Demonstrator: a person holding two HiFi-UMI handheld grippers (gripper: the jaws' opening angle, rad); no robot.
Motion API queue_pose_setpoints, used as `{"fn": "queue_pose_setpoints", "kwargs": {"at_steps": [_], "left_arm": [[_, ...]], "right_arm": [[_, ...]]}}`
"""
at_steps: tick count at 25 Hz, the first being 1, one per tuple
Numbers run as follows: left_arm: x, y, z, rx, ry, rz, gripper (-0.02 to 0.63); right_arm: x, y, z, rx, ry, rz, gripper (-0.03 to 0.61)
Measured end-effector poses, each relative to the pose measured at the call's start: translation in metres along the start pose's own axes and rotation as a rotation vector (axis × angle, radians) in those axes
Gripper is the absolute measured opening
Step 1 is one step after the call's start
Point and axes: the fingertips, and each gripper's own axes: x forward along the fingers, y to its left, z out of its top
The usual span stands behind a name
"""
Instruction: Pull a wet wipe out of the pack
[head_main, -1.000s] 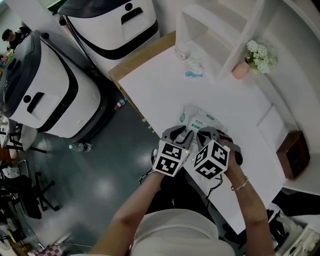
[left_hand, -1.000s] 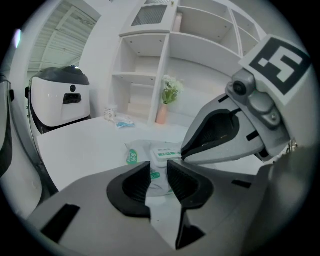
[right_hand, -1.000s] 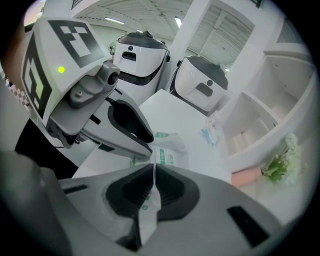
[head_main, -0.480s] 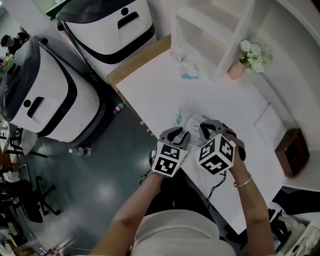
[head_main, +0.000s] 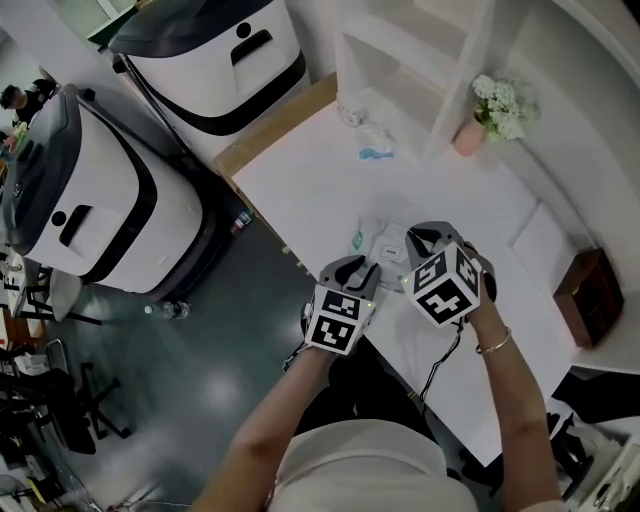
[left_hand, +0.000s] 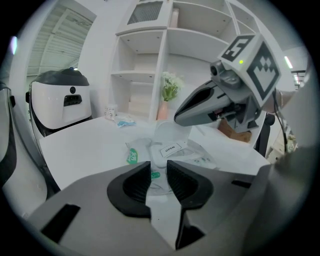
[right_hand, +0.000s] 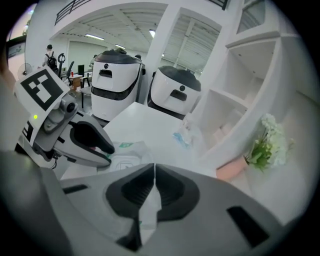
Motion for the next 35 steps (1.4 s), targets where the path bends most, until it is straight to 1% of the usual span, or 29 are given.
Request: {"fn": "queue_pose_setpoints", "kwargs": {"at_steps": [8, 13, 17, 21, 26, 31, 35], "left_arm": [[0.001, 0.0, 0.001, 0.001, 0.015, 0.007, 0.097], [-0.001, 0.001, 0.001, 0.011, 0.023, 0.008, 0.097], [-0.002, 0.001, 0.003, 0.035, 0.03, 0.007, 0.103], [-0.007, -0.002, 0.015, 0.105, 0.019, 0.003, 0.132], [-0.004, -0.022, 0.034, 0.192, 0.017, -0.026, 0.17], [0.016, -0.043, 0.037, 0.275, 0.065, -0.067, 0.173], [0.03, -0.05, 0.036, 0.391, 0.118, -0.051, 0.173]], "right_arm": [[0.013, -0.018, -0.003, 0.099, -0.023, 0.057, 0.014], [0.023, -0.023, -0.006, 0.188, -0.038, 0.101, 0.014], [0.026, -0.025, -0.008, 0.23, -0.045, 0.119, 0.014], [0.026, -0.026, -0.009, 0.262, -0.049, 0.125, 0.014], [0.024, -0.027, -0.008, 0.311, -0.08, 0.134, 0.014], [0.017, -0.025, -0.01, 0.353, -0.136, 0.159, 0.014], [0.016, -0.026, -0.009, 0.388, -0.141, 0.16, 0.014]]}}
